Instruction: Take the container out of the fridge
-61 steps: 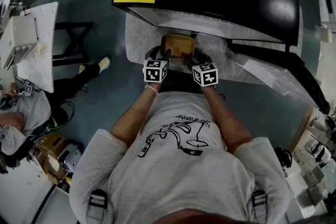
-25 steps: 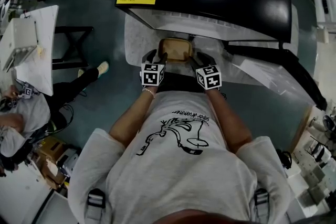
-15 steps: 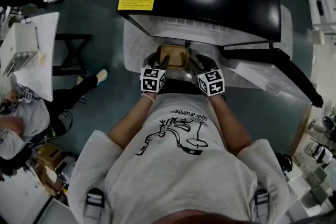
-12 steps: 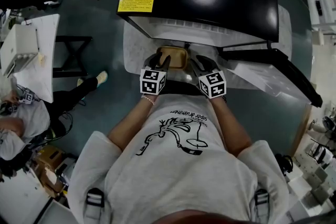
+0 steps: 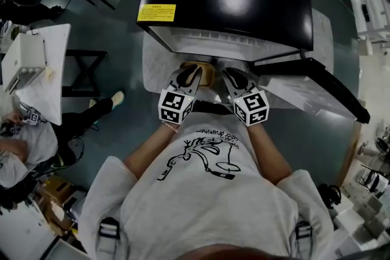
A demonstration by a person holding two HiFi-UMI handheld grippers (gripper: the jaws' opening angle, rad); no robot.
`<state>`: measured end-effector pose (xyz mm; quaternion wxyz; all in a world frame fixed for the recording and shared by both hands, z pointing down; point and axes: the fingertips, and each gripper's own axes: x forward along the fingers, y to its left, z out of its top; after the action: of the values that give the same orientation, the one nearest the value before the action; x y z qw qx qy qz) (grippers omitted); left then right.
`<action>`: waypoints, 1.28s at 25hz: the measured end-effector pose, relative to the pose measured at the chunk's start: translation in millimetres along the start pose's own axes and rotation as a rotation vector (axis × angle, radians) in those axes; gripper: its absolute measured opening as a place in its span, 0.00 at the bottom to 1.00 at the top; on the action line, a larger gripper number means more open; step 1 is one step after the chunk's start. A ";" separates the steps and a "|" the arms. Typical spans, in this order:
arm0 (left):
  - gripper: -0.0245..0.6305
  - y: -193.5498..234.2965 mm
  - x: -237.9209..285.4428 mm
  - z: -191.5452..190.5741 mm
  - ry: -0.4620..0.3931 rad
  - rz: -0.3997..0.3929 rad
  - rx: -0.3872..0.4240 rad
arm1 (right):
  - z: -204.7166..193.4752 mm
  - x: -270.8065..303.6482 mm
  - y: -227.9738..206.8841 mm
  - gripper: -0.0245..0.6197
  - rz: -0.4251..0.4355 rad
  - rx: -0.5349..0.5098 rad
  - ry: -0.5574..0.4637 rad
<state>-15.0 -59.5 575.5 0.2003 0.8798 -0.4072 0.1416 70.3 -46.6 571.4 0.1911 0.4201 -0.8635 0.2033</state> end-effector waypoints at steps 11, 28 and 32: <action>0.06 -36.9 -23.4 66.2 -0.125 -0.084 0.059 | 59.4 -37.2 18.3 0.10 0.013 -0.036 -0.095; 0.06 -79.4 -56.8 154.2 -0.267 -0.181 0.105 | 132.7 -86.8 42.1 0.10 0.039 -0.077 -0.191; 0.06 -82.2 -59.9 163.6 -0.278 -0.189 0.110 | 143.1 -92.7 46.5 0.10 0.051 -0.097 -0.202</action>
<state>25.1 -48.1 387.4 0.1061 0.9349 -0.3381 0.0213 63.3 -33.6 395.3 0.1179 0.4069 -0.8975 0.1225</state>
